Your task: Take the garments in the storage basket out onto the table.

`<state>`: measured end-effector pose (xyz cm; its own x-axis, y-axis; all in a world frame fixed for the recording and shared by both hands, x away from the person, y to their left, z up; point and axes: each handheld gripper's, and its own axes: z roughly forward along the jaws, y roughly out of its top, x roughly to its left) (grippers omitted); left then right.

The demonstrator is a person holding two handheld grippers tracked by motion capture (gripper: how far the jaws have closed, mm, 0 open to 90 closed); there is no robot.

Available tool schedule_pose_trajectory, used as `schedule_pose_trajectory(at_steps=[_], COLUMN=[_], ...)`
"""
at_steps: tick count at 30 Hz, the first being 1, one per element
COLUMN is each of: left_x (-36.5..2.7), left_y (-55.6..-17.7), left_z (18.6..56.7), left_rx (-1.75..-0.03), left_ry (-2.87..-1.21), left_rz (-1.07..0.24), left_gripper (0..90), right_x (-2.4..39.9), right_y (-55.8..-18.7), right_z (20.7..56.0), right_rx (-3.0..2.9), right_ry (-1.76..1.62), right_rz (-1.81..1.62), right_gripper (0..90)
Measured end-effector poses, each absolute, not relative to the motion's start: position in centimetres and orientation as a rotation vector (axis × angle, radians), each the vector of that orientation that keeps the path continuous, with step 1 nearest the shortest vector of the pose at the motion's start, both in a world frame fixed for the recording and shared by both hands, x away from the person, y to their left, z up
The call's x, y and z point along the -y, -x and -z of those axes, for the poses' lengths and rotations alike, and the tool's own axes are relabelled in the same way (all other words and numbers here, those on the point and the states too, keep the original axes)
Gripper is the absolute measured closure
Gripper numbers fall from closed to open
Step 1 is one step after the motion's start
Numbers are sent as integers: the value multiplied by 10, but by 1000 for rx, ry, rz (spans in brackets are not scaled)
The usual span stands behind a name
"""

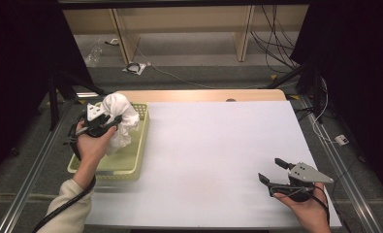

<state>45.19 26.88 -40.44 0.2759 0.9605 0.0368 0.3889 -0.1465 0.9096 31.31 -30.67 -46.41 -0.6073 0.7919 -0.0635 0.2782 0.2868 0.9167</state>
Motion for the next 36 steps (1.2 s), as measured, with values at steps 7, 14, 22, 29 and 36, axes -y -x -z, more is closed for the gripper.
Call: schedule_pose_trajectory(at_steps=[7,14,22,29,36], left_x=[-266,-262,-257,-253,-249], left_y=[-450,-449,-448,-445,-443], left_z=[397,390,382,374,368], left_rx=[-1225,-1207,-1189,-1164,-1149], left_ry=[-1651,-1630,-1605,-1599,-1590], left_rz=[-860,-862,-853,-854,-848], left_gripper=[699,699,699,699,699], right_x=[307,307,307,307,307], right_y=[-313,-313,-313,-313,-314], right_z=[464,464,465,465,465], right_rx=[-2038,-2040,-2040,-2040,-2039], right_ry=[-956,-953,-953,-957,-959], right_rz=[-1299,-1297,-1297,-1296,-1292], right_gripper=[204,204,204,204,204])
